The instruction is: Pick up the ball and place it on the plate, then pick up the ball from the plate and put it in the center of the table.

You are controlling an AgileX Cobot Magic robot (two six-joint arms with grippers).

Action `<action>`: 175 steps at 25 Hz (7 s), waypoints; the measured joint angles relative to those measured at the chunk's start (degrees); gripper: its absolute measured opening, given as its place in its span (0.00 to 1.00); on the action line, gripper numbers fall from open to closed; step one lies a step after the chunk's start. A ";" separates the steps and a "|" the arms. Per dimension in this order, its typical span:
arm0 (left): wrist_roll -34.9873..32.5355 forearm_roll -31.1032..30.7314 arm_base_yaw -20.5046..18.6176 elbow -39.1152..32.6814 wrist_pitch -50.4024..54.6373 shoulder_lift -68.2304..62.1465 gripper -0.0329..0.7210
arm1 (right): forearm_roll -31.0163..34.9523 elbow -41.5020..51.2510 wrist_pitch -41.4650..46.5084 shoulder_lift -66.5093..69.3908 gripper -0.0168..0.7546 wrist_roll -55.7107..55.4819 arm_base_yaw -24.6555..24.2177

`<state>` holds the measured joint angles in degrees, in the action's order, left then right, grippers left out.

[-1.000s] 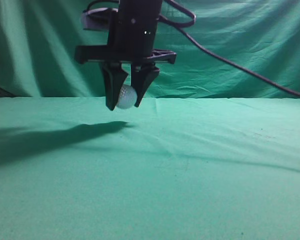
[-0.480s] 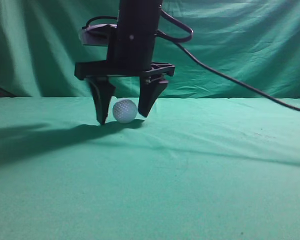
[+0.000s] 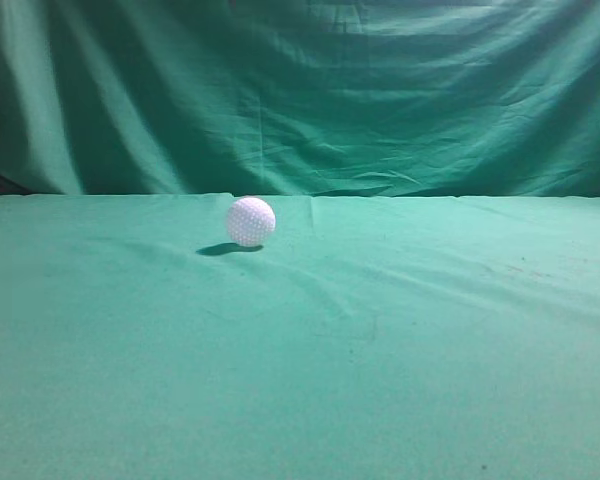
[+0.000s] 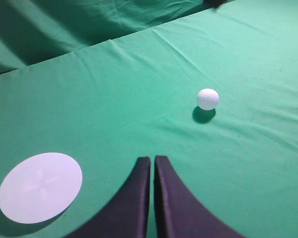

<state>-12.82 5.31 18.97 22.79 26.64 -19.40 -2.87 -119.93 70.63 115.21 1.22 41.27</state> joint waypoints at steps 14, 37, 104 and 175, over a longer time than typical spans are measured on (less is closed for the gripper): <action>-2.31 10.45 0.00 3.14 7.70 6.08 0.04 | -1.37 2.83 2.02 -23.81 0.02 0.00 0.00; -2.75 9.21 0.00 -7.83 -0.41 14.60 0.04 | 7.53 75.01 -24.87 -80.86 0.02 0.00 0.00; -2.75 9.21 0.00 -10.25 -1.62 14.60 0.04 | 5.75 121.48 -50.66 -115.79 0.08 -3.12 -32.14; 2.13 1.69 -14.27 -24.00 -6.89 20.07 0.04 | 5.75 121.58 -48.68 -115.79 0.08 -3.01 -32.14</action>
<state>-10.69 7.01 4.70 -1.20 19.75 0.67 2.88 1.65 21.95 -0.58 -1.79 9.13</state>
